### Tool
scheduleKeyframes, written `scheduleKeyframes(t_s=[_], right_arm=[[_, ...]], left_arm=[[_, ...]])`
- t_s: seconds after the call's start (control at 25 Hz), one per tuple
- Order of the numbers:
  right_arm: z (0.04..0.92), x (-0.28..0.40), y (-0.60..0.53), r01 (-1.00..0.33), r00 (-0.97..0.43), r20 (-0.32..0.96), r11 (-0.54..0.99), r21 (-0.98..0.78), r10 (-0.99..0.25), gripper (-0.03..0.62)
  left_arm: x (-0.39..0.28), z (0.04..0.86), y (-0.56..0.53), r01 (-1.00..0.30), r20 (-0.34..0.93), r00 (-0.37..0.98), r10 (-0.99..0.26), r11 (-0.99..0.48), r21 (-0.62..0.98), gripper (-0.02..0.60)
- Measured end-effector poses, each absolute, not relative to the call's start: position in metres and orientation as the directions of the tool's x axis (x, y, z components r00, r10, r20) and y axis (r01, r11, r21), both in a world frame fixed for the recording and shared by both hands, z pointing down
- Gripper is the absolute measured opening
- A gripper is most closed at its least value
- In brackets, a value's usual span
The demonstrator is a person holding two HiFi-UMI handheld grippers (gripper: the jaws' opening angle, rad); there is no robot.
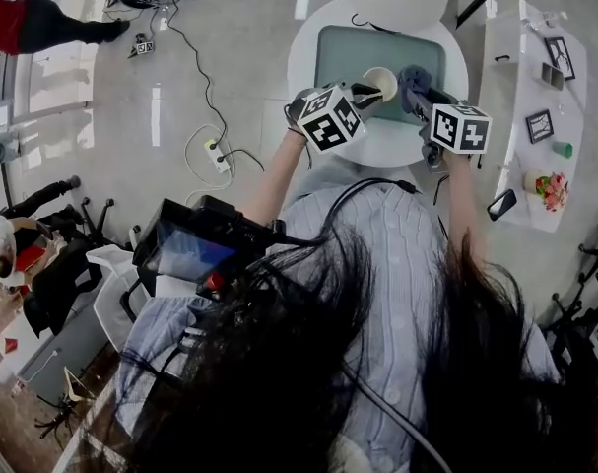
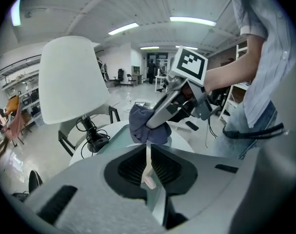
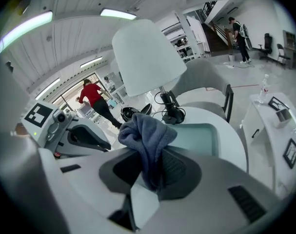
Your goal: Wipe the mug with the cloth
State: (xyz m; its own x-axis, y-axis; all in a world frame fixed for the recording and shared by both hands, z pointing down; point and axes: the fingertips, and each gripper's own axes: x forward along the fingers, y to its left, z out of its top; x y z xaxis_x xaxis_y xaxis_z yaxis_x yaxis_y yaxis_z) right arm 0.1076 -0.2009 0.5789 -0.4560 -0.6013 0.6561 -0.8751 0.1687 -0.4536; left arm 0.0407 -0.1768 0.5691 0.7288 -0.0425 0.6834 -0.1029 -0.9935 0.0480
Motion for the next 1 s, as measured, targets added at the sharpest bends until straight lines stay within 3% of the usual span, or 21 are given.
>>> scheduleKeyframes(t_s=[0.52, 0.76, 1.0], right_arm=[[0.552, 0.083, -0.15, -0.889, -0.367, 0.628, 0.059, -0.454, -0.686, 0.095], [0.552, 0.08, -0.118, -0.894, -0.342, 0.648, 0.022, -0.448, -0.68, 0.095], [0.54, 0.089, -0.112, -0.889, -0.381, 0.621, 0.085, -0.451, -0.685, 0.095]], left_arm=[[0.014, 0.563, -0.166, -0.311, 0.632, 0.763, -0.136, -0.934, 0.174, 0.04], [0.008, 0.554, -0.143, -0.323, 0.632, 0.763, -0.137, -0.928, 0.188, 0.038], [0.02, 0.549, -0.129, -0.338, 0.622, 0.767, -0.158, -0.923, 0.182, 0.038]])
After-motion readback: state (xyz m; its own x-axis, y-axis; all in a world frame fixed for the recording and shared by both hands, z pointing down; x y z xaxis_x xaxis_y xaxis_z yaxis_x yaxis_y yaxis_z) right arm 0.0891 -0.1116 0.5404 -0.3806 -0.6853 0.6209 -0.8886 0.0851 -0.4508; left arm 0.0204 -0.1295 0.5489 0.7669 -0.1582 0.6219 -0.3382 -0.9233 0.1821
